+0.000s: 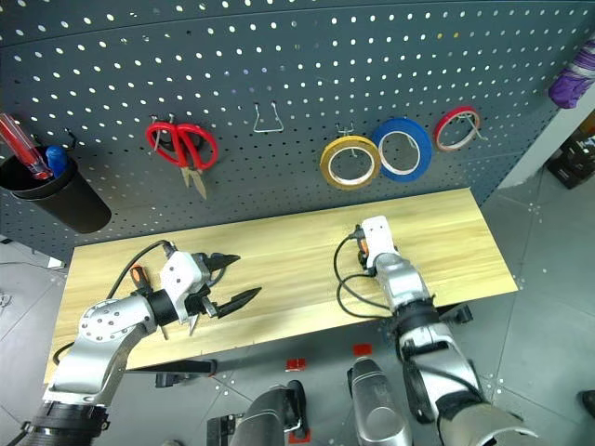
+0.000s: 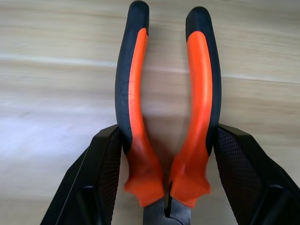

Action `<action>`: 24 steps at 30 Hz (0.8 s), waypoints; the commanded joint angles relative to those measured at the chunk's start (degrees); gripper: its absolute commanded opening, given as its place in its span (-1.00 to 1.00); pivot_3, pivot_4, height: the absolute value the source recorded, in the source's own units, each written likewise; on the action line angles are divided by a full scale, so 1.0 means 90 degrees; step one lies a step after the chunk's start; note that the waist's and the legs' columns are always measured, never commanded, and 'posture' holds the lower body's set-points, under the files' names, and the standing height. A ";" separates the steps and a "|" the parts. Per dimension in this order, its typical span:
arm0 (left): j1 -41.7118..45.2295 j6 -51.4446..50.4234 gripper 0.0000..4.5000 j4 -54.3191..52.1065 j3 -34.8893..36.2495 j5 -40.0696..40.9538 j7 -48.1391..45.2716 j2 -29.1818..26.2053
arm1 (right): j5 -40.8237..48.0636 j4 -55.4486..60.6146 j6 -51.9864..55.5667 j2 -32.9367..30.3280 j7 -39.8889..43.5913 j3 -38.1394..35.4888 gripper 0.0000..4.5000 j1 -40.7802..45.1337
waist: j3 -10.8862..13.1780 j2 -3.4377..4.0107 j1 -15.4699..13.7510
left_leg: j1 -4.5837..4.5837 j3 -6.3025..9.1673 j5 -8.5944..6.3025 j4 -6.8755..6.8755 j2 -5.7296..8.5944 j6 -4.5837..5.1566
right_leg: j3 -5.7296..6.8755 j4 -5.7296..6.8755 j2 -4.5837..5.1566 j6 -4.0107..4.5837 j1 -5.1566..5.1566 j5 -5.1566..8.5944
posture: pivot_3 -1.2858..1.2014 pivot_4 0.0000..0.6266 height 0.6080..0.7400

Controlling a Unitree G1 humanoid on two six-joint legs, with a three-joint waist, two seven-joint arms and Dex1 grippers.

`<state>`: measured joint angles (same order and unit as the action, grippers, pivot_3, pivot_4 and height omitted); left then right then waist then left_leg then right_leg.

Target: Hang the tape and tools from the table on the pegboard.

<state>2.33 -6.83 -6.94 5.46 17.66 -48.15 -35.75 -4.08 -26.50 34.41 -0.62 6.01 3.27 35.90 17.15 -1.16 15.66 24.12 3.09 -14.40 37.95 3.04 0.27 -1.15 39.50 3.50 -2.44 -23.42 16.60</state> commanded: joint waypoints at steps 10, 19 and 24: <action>-0.0500 -0.0456 0.89 -0.1311 0.0975 0.0869 0.0881 0.0473 | 0.0333 0.4759 -0.0533 0.1141 0.0125 0.1109 0.18 -0.0136 | -0.0006 -0.0007 -0.0163 | 0.0015 -0.0004 -0.0001 0.0007 -0.0039 -0.0004 | -0.0003 0.0000 -0.0035 0.0002 -0.0023 -0.0001 | -0.20 -0.11 1.00; 0.0545 -0.1531 0.89 -0.2020 0.0809 0.1261 0.1781 0.0623 | 0.0505 0.1546 -0.3123 0.1234 -0.0252 0.0368 0.18 0.2821 | -0.0003 -0.0010 -0.0347 | 0.0015 -0.0013 0.0002 0.0013 -0.0042 -0.0009 | 0.0000 0.0008 -0.0041 0.0012 -0.0031 -0.0008 | -0.15 -0.05 1.00; 0.0981 -0.2006 0.89 -0.2301 0.0779 0.1530 0.2141 0.0818 | 0.0517 -0.0086 -0.4345 0.1202 -0.0379 0.0047 0.18 0.3844 | -0.0001 -0.0012 -0.0354 | 0.0014 -0.0029 0.0003 0.0011 -0.0053 -0.0011 | 0.0005 0.0023 -0.0042 0.0013 -0.0039 -0.0008 | -0.13 -0.01 1.00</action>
<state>10.87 -24.23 -25.09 12.14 30.17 -29.87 -28.70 -0.35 -25.79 0.00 8.91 3.32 4.63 67.77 17.14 -1.27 12.47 24.24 2.80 -14.37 38.05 2.55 0.18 -1.12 39.72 3.12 -2.32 -23.81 16.52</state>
